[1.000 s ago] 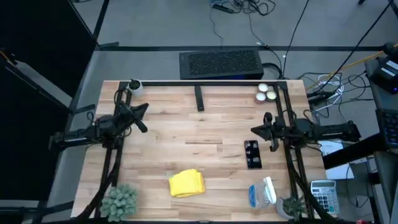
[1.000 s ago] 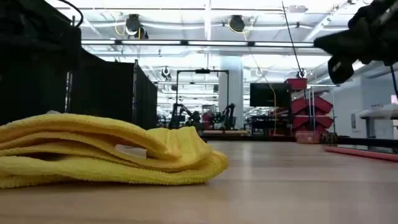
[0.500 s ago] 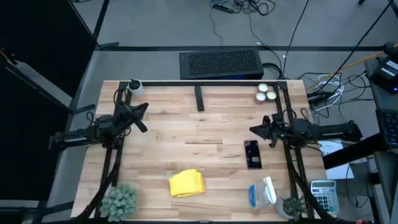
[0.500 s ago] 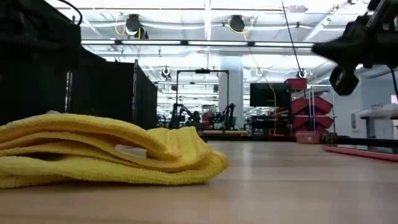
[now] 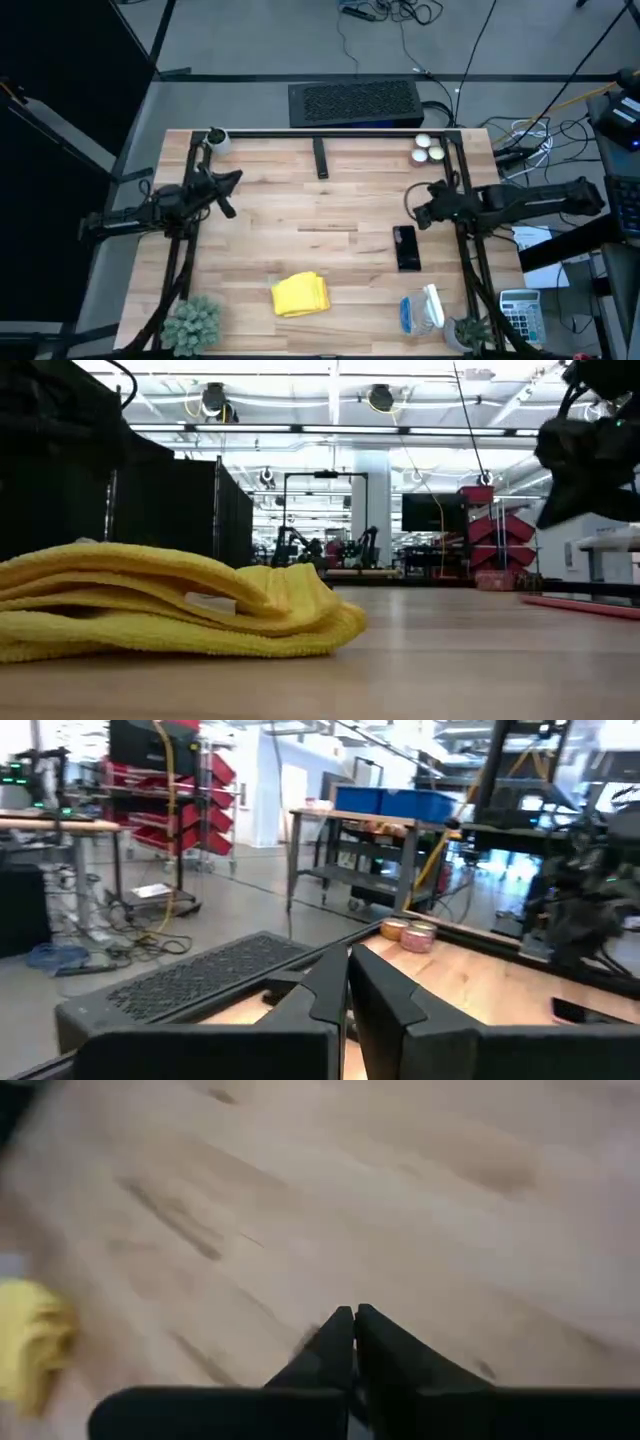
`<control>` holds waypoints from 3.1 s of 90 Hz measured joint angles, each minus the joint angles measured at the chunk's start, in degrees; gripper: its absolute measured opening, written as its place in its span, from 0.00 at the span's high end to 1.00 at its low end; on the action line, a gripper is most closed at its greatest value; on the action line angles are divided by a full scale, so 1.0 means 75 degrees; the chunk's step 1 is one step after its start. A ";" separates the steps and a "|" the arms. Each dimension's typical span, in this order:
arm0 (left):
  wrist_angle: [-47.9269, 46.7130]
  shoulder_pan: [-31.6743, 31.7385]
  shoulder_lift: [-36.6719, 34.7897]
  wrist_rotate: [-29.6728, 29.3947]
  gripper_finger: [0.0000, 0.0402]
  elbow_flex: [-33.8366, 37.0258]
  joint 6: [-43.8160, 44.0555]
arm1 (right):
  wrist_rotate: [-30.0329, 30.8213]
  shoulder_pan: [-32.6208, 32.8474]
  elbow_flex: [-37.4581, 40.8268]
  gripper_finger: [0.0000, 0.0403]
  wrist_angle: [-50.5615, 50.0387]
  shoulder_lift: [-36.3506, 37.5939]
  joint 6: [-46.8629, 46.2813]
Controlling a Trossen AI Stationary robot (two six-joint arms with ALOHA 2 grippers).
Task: Apply microfiber cloth
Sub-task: Spray the front of the pink cellphone using the white spray bottle
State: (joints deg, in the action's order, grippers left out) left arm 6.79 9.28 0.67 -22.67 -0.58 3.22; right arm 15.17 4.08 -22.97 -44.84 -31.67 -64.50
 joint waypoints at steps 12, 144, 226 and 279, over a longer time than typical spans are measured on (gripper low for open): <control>-0.0006 0.0003 0.0000 0.0609 1.00 0.0000 0.0123 | -0.1131 0.0023 0.0138 1.00 0.0024 -0.0550 -0.0399; 0.2227 -0.0067 0.7831 0.2114 1.00 -0.2885 0.0319 | -0.2800 -0.1102 0.0401 1.00 0.9045 -0.6588 0.1902; 0.2142 -0.0414 1.4798 0.4026 1.00 -0.7079 -0.0940 | -0.2021 -0.0721 0.0341 0.47 0.6893 -0.6009 -0.0978; 0.2244 -0.0729 1.6772 0.4359 1.00 -0.9100 -0.0898 | -0.1487 -0.0570 0.0344 0.50 0.8158 -0.6921 -0.1429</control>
State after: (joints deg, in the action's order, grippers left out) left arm 23.62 3.81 126.46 10.03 -68.83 -3.52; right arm 4.02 -0.20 -20.40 16.35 -83.58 -75.22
